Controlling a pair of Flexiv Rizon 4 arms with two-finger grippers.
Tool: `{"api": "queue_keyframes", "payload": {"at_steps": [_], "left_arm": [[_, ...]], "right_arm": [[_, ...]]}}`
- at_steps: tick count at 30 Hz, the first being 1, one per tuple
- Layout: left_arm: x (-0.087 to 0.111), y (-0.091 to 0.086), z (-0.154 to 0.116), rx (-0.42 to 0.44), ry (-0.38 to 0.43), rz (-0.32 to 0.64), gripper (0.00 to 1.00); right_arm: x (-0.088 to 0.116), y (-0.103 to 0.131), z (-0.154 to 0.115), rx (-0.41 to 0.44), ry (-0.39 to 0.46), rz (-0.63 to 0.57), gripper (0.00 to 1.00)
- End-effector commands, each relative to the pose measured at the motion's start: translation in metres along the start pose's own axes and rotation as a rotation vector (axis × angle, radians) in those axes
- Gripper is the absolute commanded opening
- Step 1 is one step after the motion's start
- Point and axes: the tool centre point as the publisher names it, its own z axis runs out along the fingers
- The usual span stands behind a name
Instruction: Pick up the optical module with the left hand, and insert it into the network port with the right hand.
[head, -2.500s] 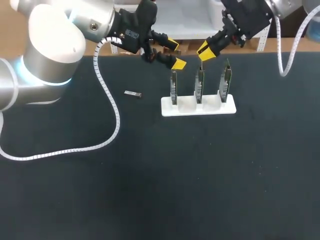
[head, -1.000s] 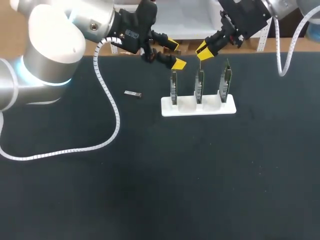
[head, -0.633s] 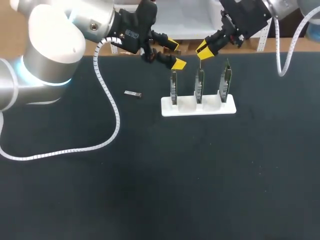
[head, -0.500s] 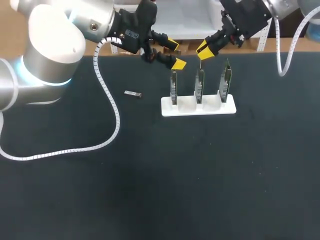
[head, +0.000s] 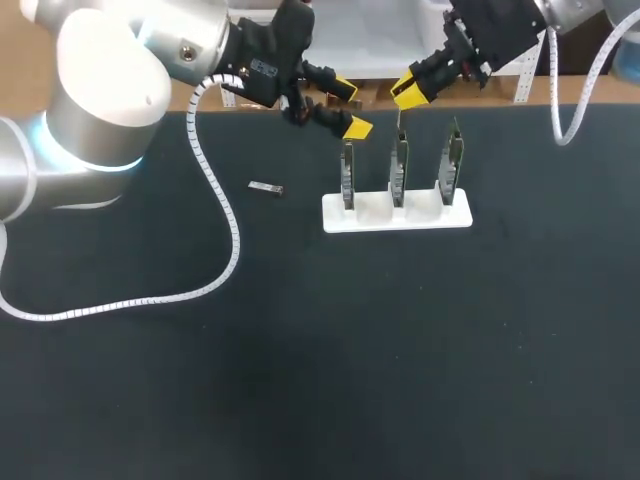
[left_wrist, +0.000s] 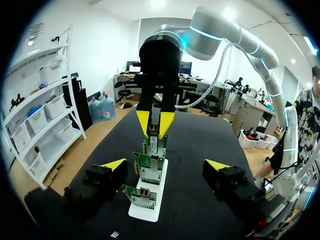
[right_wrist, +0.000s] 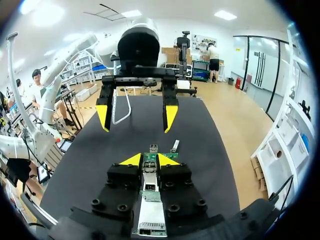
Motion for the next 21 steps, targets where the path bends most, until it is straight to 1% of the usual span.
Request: {"api": "queue_keyframes", "payload": {"at_steps": [1,6,10,21], "left_arm": [[-0.001,-0.001,0.000,-0.003,0.006,-0.003,1.00],[-0.001,-0.001,0.000,-0.003,0.006,-0.003,1.00],[-0.001,-0.001,0.000,-0.003,0.006,-0.003,1.00],[-0.001,-0.001,0.000,-0.003,0.006,-0.003,1.00]], "right_arm": [[0.003,0.004,-0.003,0.012,0.005,-0.004,0.00],[0.006,0.003,0.001,-0.002,0.016,0.000,0.00],[0.009,0.004,0.006,-0.009,0.042,-0.008,0.00],[0.014,0.003,0.007,-0.013,0.039,0.020,0.00]]}}
